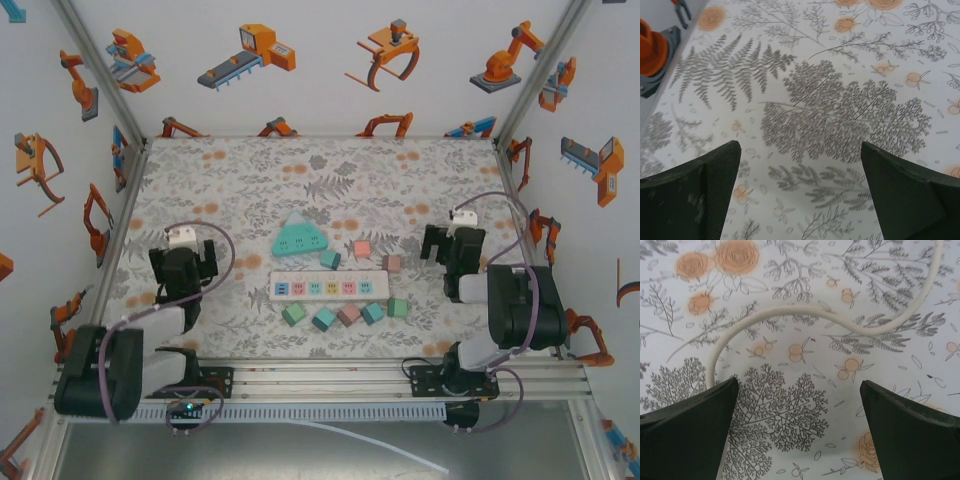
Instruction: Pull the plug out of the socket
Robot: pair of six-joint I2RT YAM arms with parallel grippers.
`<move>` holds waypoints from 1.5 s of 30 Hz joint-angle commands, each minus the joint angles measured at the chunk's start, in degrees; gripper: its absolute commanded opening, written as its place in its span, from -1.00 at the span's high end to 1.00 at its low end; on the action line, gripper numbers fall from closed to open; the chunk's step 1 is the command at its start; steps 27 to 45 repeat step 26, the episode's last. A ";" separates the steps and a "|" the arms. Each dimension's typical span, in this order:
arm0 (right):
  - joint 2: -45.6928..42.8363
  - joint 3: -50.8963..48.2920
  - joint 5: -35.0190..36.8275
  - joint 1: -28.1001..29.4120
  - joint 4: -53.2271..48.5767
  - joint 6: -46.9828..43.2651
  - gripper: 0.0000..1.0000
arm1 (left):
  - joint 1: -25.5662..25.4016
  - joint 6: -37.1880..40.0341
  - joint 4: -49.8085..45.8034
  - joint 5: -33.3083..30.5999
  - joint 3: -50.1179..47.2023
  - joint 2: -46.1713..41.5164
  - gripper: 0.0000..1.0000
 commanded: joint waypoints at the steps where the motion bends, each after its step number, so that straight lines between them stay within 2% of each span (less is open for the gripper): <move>1: -0.08 0.43 7.16 -0.08 5.16 3.41 -0.99 | 1.23 -0.78 12.20 5.78 5.17 8.84 -0.94; 3: 0.06 -0.41 7.58 -0.04 6.93 3.62 -0.99 | 2.00 -1.27 17.95 6.13 6.27 17.58 -0.94; 4: 0.03 -0.24 7.30 -0.04 6.64 3.63 -0.99 | 1.95 0.40 24.10 5.83 6.63 21.26 -0.94; 5: 0.10 -0.02 7.13 -0.09 6.29 3.63 -0.99 | 1.34 -0.41 19.59 5.25 7.55 18.96 -0.94; 6: 0.07 0.26 6.98 -0.04 5.90 3.60 -0.99 | 2.23 -1.72 10.34 7.40 9.16 16.35 -0.94; 7: 0.07 0.44 6.77 -0.07 5.58 3.44 -0.99 | 3.59 -1.47 10.29 10.87 10.10 17.65 -0.94; 8: 0.12 0.55 6.44 -0.05 5.41 3.33 -0.99 | 4.09 -1.56 12.57 11.63 10.49 18.98 -0.94; 10: 0.10 0.77 5.81 -0.04 5.06 3.10 -0.99 | 5.82 -3.62 4.63 13.60 12.51 17.03 -0.94; 12: 0.13 0.99 5.00 -0.06 4.69 2.86 -0.99 | 6.25 -3.45 8.86 14.39 11.49 18.13 -0.94; 14: 0.18 1.23 4.22 -0.04 4.33 2.52 -0.99 | 6.25 -3.67 6.03 14.30 11.96 17.09 -0.94; 20: 0.32 2.66 -0.09 -0.13 1.94 1.00 -0.99 | 6.25 -3.54 7.13 14.28 11.76 17.48 -0.94; 45: 0.24 2.31 0.15 -0.10 2.20 0.81 -0.99 | 6.25 -3.59 6.76 14.28 11.92 17.41 -0.94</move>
